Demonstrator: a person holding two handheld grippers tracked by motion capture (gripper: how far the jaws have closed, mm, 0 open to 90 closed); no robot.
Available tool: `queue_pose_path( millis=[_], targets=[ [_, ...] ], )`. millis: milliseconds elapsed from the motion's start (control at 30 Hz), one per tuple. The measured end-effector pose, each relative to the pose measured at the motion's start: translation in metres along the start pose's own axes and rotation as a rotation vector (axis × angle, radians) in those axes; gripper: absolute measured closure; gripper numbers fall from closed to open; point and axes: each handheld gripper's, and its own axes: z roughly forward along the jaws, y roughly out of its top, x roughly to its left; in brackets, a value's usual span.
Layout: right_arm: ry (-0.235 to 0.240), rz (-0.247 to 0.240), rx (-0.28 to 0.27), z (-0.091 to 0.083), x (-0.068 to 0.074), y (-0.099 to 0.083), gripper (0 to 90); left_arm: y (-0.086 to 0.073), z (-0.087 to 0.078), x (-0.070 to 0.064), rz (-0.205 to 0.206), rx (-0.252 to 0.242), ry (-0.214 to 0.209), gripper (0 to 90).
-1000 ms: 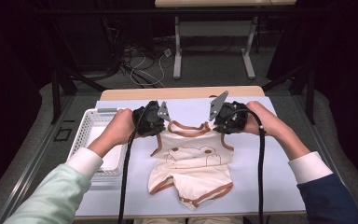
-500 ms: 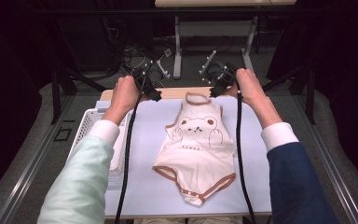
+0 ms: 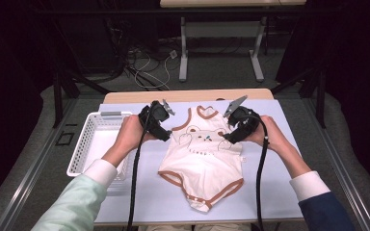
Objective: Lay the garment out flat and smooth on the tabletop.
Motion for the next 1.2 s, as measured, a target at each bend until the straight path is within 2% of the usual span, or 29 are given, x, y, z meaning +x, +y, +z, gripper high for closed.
queue_pose_path(
  millis=[133,267,500,567,633,700,800,967,1033,1100,1133,1200],
  targets=[
    [0.034,0.018,-0.001,0.009,0.006,-0.013,26.3,-0.004,0.012,-0.008,-0.038,-0.003,-0.032,22.9],
    [0.062,0.051,-0.016,0.018,0.010,-0.023,26.8,-0.009,0.026,-0.013,-0.093,0.005,-0.034,23.8],
    [0.076,0.116,-0.044,0.031,0.012,-0.043,28.7,-0.019,0.056,-0.014,-0.242,0.002,-0.048,28.5],
    [0.080,0.149,-0.052,0.033,0.014,-0.048,29.1,-0.021,0.065,-0.014,-0.269,0.013,-0.046,30.7],
    [0.077,0.146,-0.059,0.035,0.014,-0.053,29.5,-0.023,0.073,-0.014,-0.298,0.021,-0.048,32.5],
    [0.085,0.156,-0.063,0.036,0.015,-0.059,30.1,-0.026,0.079,-0.016,-0.316,0.023,-0.053,35.9],
    [0.093,0.192,-0.082,0.037,0.017,-0.067,30.9,-0.029,0.088,-0.020,-0.323,0.033,-0.060,39.8],
    [0.101,0.215,-0.079,0.042,0.014,-0.079,33.4,-0.033,0.098,-0.026,-0.335,0.036,-0.070,45.9],
    [0.112,0.225,-0.094,0.042,0.012,-0.081,35.7,-0.035,0.101,-0.027,-0.342,0.019,-0.082,49.5],
    [0.103,0.231,-0.095,0.042,0.012,-0.083,36.8,-0.038,0.102,-0.027,-0.346,0.005,-0.092,53.7],
    [0.111,0.250,-0.102,0.042,0.012,-0.084,37.3,-0.039,0.102,-0.027,-0.351,0.000,-0.099,55.8],
    [0.109,0.242,-0.098,0.043,0.011,-0.086,37.6,-0.041,0.102,-0.027,-0.353,-0.012,-0.118,60.6]
  ],
)
